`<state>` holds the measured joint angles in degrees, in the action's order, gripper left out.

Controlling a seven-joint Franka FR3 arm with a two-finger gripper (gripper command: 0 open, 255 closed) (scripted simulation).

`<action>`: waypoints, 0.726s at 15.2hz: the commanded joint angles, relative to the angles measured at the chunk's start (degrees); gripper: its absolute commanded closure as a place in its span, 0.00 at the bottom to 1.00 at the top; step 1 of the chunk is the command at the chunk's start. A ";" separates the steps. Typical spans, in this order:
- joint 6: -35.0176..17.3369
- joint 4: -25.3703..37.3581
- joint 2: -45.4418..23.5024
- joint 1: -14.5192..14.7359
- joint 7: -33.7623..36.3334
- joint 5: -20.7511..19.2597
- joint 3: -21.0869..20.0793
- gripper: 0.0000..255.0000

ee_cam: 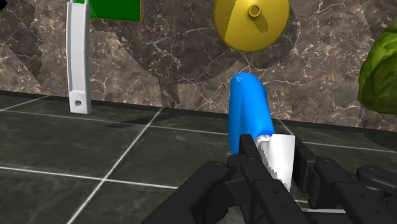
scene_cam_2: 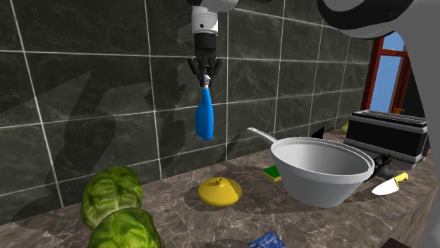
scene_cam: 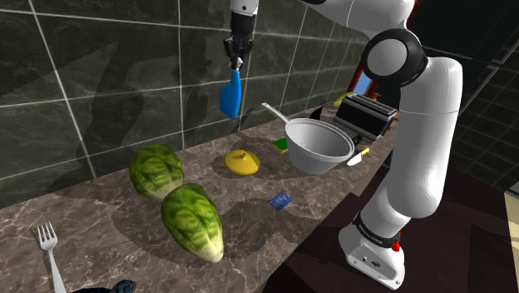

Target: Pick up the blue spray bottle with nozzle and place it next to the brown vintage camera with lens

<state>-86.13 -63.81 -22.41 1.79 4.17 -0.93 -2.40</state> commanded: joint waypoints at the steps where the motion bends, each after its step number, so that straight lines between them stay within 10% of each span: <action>1: -2.17 -5.91 3.77 -1.64 -2.08 0.34 0.57 1.00; 11: -6.39 -20.86 14.50 -9.16 -13.93 1.28 5.02 1.00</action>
<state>-92.36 -83.30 -9.15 -6.61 -8.40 0.30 2.10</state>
